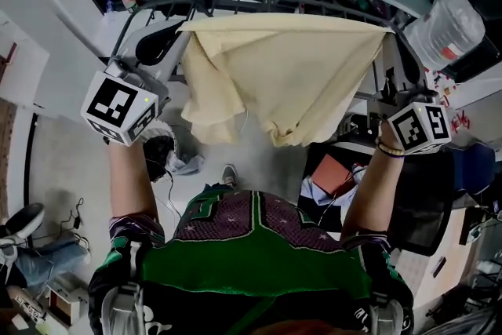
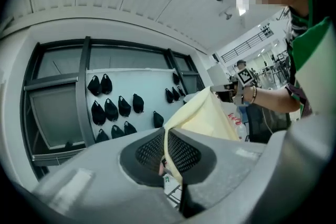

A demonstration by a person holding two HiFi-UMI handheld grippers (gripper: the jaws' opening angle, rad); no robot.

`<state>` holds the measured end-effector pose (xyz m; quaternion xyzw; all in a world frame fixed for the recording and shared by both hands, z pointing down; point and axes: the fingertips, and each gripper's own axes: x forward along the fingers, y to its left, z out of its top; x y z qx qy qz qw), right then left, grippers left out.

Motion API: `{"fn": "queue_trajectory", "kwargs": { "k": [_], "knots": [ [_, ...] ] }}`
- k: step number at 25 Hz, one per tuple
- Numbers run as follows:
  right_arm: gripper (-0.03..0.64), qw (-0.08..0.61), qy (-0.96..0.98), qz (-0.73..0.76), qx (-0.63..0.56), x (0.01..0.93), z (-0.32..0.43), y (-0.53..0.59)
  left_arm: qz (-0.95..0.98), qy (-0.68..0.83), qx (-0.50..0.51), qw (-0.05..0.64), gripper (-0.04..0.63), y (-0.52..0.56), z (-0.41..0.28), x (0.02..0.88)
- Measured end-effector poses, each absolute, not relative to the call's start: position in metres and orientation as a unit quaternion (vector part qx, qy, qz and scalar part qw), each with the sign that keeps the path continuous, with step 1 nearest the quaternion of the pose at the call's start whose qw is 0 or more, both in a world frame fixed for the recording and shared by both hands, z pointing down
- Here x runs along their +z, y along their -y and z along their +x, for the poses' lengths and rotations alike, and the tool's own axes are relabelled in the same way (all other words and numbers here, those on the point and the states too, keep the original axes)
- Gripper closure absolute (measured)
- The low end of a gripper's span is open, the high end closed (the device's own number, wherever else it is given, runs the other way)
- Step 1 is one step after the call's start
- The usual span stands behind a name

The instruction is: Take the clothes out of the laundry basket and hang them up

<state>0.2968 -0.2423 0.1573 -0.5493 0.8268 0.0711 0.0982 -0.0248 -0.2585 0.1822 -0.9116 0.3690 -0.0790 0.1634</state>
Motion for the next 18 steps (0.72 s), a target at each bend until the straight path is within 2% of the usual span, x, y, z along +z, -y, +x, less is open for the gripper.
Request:
{"fn": "queue_trajectory", "kwargs": {
  "k": [5,9,18],
  "knots": [
    [0.617,0.082,-0.821,-0.56,0.079,0.152,0.271,0.297,-0.904,-0.378,-0.089,0.179,0.574,0.304,-0.053,0.179],
    [0.617,0.033,-0.806,-0.575,0.135,0.142,0.243,0.331,-0.893,-0.391,-0.105,0.197,0.574,0.342,-0.082,0.175],
    [0.617,0.033,-0.824,-0.55,0.134,0.133,0.178,0.39,-0.895,-0.415,-0.066,0.152,0.577,0.403,-0.142,0.186]
  ]
}}
